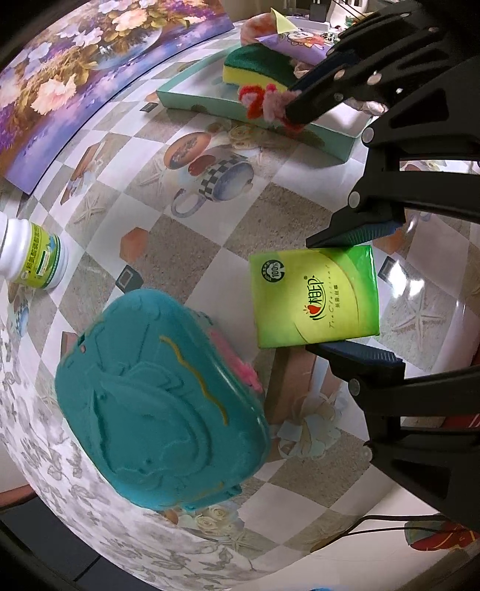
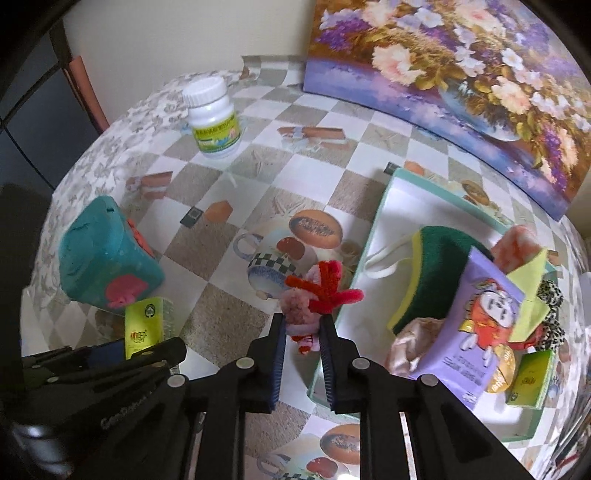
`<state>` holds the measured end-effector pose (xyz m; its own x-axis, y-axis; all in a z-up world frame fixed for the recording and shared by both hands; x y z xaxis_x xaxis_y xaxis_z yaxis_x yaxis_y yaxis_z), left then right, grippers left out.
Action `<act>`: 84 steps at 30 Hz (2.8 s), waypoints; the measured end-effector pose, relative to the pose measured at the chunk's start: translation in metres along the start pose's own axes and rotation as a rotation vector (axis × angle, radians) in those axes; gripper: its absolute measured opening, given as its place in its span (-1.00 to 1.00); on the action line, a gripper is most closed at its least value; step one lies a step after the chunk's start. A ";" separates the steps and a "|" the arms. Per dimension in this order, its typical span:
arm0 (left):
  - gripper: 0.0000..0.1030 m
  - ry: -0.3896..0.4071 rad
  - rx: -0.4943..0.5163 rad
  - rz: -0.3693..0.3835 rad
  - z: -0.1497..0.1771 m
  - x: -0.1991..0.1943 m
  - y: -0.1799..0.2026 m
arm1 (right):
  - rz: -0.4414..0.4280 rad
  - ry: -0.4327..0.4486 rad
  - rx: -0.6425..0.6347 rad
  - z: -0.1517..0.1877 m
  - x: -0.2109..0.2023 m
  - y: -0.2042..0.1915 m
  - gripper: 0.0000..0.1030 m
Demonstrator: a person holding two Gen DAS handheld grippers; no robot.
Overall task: Organize soft objects
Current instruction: 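Grasp the red plush toy with the right tool while the left tool holds the tissue pack, then carry the tissue pack and red plush toy over the white tray, then open the left tool to drop the tissue pack while the right tool drops the red toy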
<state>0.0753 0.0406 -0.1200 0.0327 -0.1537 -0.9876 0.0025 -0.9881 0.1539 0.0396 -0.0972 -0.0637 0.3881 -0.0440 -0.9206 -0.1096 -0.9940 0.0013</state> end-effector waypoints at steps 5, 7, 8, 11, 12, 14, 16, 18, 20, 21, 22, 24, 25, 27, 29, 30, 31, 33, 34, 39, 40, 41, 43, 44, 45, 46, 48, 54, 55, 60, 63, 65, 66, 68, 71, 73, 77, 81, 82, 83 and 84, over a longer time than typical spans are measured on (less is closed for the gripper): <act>-0.05 -0.005 0.013 0.018 0.004 -0.002 0.002 | 0.005 0.024 0.021 0.003 -0.011 0.005 -0.62; -0.05 -0.005 0.031 0.022 0.006 -0.003 0.009 | 0.006 0.031 0.029 0.004 -0.014 0.007 -0.62; -0.05 -0.006 0.038 0.022 0.007 -0.003 0.011 | 0.008 0.035 0.031 0.004 -0.016 0.008 -0.62; -0.05 -0.006 0.066 0.027 0.011 -0.004 0.021 | 0.017 0.044 0.036 0.006 -0.020 0.010 -0.62; -0.05 -0.005 0.073 0.029 0.013 -0.006 0.022 | 0.019 0.046 0.038 0.006 -0.021 0.011 -0.62; -0.05 0.000 0.091 0.034 0.016 -0.009 0.028 | 0.025 0.050 0.042 0.008 -0.024 0.013 -0.62; -0.05 0.010 0.106 0.035 0.020 -0.011 0.034 | 0.030 0.056 0.048 0.009 -0.027 0.015 -0.62; -0.05 0.019 0.123 0.037 0.023 -0.014 0.040 | 0.032 0.064 0.056 0.010 -0.030 0.018 -0.62; -0.05 0.026 0.133 0.047 0.024 -0.017 0.045 | 0.035 0.074 0.062 0.010 -0.034 0.020 -0.62; -0.05 0.033 0.139 0.050 0.025 -0.020 0.046 | 0.036 0.083 0.066 0.010 -0.038 0.022 -0.62; -0.05 0.043 0.145 0.055 0.024 -0.024 0.050 | 0.035 0.095 0.071 0.010 -0.042 0.024 -0.62; -0.05 0.059 0.160 0.074 0.025 -0.033 0.057 | 0.036 0.124 0.088 0.010 -0.052 0.029 -0.62; -0.05 0.069 0.163 0.088 0.024 -0.038 0.063 | 0.037 0.140 0.102 0.009 -0.057 0.034 -0.62; -0.05 0.082 0.185 0.110 0.021 -0.046 0.072 | 0.039 0.169 0.136 0.007 -0.067 0.044 -0.62; -0.05 0.093 0.204 0.146 0.018 -0.057 0.086 | 0.049 0.195 0.172 0.007 -0.077 0.057 -0.62; -0.05 0.099 0.213 0.161 0.016 -0.062 0.091 | 0.057 0.207 0.191 0.007 -0.082 0.063 -0.62; -0.05 0.109 0.223 0.176 0.015 -0.068 0.096 | 0.066 0.218 0.211 0.007 -0.087 0.071 -0.62; -0.05 0.141 0.245 0.193 0.009 -0.081 0.107 | 0.077 0.241 0.250 0.009 -0.096 0.085 -0.62; -0.05 0.163 0.260 0.199 0.006 -0.089 0.116 | 0.083 0.253 0.272 0.009 -0.101 0.093 -0.62; -0.05 0.220 0.360 0.231 0.008 -0.110 0.152 | 0.146 0.285 0.372 0.017 -0.119 0.135 -0.62; -0.05 0.224 0.380 0.233 0.010 -0.111 0.156 | 0.156 0.286 0.388 0.019 -0.120 0.142 -0.62; -0.05 0.225 0.412 0.238 0.015 -0.108 0.166 | 0.166 0.284 0.411 0.022 -0.122 0.152 -0.62; -0.05 0.207 0.441 0.239 0.021 -0.099 0.173 | 0.179 0.277 0.450 0.029 -0.121 0.168 -0.62; -0.05 0.192 0.444 0.230 0.024 -0.093 0.175 | 0.187 0.269 0.470 0.032 -0.120 0.175 -0.62; -0.05 0.187 0.447 0.220 0.025 -0.090 0.177 | 0.196 0.254 0.499 0.037 -0.118 0.184 -0.62; -0.05 0.189 0.464 0.198 0.029 -0.085 0.180 | 0.199 0.242 0.517 0.041 -0.116 0.190 -0.62; -0.05 0.207 0.480 0.168 0.035 -0.079 0.183 | 0.194 0.212 0.560 0.049 -0.108 0.200 -0.62; -0.05 0.199 0.483 0.057 0.035 -0.051 0.179 | 0.147 0.077 0.601 0.063 -0.067 0.202 -0.62; -0.05 0.191 0.470 0.031 0.031 -0.044 0.175 | 0.148 0.061 0.596 0.063 -0.062 0.201 -0.62; -0.05 0.131 0.456 0.006 0.022 -0.020 0.168 | 0.140 0.019 0.584 0.066 -0.048 0.196 -0.62; -0.05 0.113 0.484 0.008 0.027 -0.013 0.174 | 0.137 0.001 0.565 0.065 -0.043 0.192 -0.62; -0.05 0.103 0.513 0.012 0.033 -0.008 0.180 | 0.137 -0.008 0.561 0.064 -0.040 0.191 -0.62; -0.05 0.100 0.523 0.012 0.035 -0.007 0.183 | 0.136 -0.012 0.558 0.064 -0.039 0.190 -0.62; -0.05 0.099 0.552 0.006 0.039 -0.004 0.188 | 0.135 -0.019 0.553 0.063 -0.037 0.190 -0.62; -0.04 0.076 0.567 0.014 0.042 0.003 0.192 | 0.127 -0.030 0.545 0.062 -0.033 0.189 -0.62; -0.04 0.057 0.562 0.015 0.041 0.009 0.193 | 0.123 -0.038 0.538 0.061 -0.029 0.188 -0.62; -0.04 0.049 0.567 0.006 0.041 0.019 0.196 | 0.115 -0.075 0.527 0.062 -0.014 0.186 -0.62; -0.04 0.029 0.566 0.015 0.040 0.024 0.198 | 0.114 -0.105 0.509 0.063 -0.003 0.184 -0.62; -0.04 0.027 0.565 0.015 0.040 0.024 0.198 | 0.111 -0.107 0.511 0.064 -0.001 0.184 -0.62; -0.04 0.025 0.562 0.017 0.039 0.024 0.198 | 0.109 -0.106 0.512 0.064 -0.001 0.184 -0.62; -0.04 0.018 0.558 0.021 0.038 0.023 0.197 | 0.111 -0.104 0.512 0.064 -0.001 0.184 -0.62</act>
<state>0.0387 -0.1581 -0.1139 0.0445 -0.1780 -0.9830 -0.5274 -0.8399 0.1282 -0.0395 -0.2739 -0.0873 0.2595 -0.1099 -0.9595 -0.5871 -0.8068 -0.0664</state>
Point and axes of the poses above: each gripper's, at about its wrist camera, not at the fingertips, and x roughly the way its jaws point, y to its right, z to its underside, the point moved 2 cm from there along x, roughly the way its jaws point, and after that the axes turned 1 degree about -x, right-handed, at the moved point
